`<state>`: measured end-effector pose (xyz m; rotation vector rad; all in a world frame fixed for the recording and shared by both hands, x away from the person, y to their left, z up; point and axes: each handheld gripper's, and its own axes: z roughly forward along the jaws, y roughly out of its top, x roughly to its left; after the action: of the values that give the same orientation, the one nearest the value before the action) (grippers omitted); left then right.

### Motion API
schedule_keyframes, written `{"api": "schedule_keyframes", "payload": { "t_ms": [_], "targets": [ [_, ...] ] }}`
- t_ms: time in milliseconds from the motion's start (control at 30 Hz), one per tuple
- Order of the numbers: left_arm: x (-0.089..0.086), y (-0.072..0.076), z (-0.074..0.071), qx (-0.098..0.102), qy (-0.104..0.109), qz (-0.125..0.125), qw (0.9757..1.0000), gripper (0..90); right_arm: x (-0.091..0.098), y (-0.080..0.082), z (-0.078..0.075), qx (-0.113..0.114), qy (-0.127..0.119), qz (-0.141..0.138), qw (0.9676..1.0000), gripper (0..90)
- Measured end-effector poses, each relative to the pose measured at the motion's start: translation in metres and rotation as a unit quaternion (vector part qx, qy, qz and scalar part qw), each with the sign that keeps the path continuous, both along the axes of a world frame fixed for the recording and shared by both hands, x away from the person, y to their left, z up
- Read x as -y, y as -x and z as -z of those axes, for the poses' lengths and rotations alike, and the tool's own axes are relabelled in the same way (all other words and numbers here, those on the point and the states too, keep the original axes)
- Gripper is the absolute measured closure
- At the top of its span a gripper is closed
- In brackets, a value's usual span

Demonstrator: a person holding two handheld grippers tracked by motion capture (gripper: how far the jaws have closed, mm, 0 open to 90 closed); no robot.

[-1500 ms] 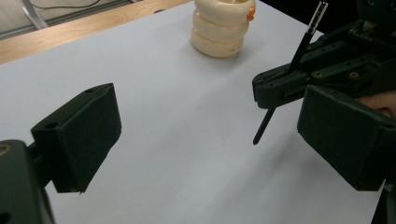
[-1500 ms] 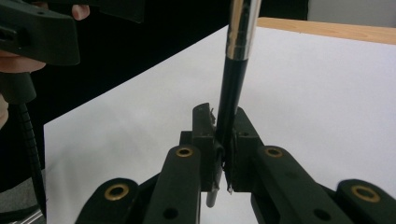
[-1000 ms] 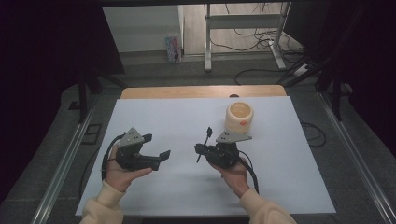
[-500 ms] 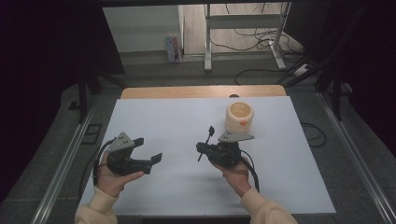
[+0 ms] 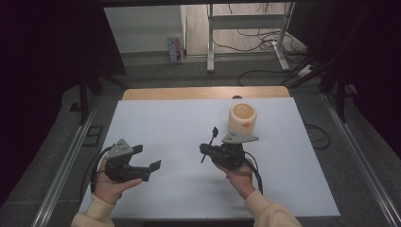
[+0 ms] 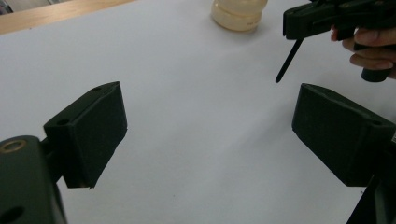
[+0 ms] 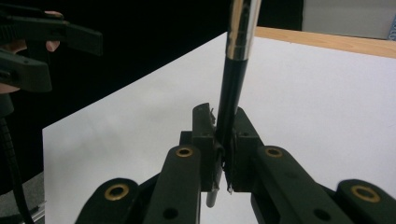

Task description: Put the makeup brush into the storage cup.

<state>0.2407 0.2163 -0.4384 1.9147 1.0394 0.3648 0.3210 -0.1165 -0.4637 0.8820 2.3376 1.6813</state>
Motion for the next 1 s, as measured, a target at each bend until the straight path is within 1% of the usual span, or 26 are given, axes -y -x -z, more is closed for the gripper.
{"api": "schedule_keyframes", "payload": {
  "t_ms": [100, 233, 467, 867, 1000],
  "targets": [
    [-0.002, 0.002, 0.003, -0.002, -0.001, -0.004, 1.0, 10.6, 0.001, 0.0, 0.0, 0.001, 0.0, 0.0, 1.0, 83.4],
    [-0.005, 0.004, 0.006, -0.003, -0.007, -0.01, 0.9999, 10.8, 0.002, -0.001, -0.001, 0.004, 0.001, 0.003, 1.0, 83.4],
    [-0.008, 0.005, 0.012, -0.011, -0.011, -0.017, 0.9997, 11.4, 0.005, -0.003, -0.005, 0.009, -0.003, 0.01, 0.9999, 83.4],
    [-0.008, 0.005, 0.013, -0.011, -0.015, -0.018, 0.9997, 12.1, 0.018, -0.007, -0.017, 0.021, -0.018, 0.026, 0.9993, 83.5],
    [-0.008, 0.004, 0.013, -0.009, -0.015, -0.019, 0.9997, 12.0, 0.018, -0.01, -0.019, 0.023, -0.021, 0.029, 0.9991, 83.5]
  ]
}}
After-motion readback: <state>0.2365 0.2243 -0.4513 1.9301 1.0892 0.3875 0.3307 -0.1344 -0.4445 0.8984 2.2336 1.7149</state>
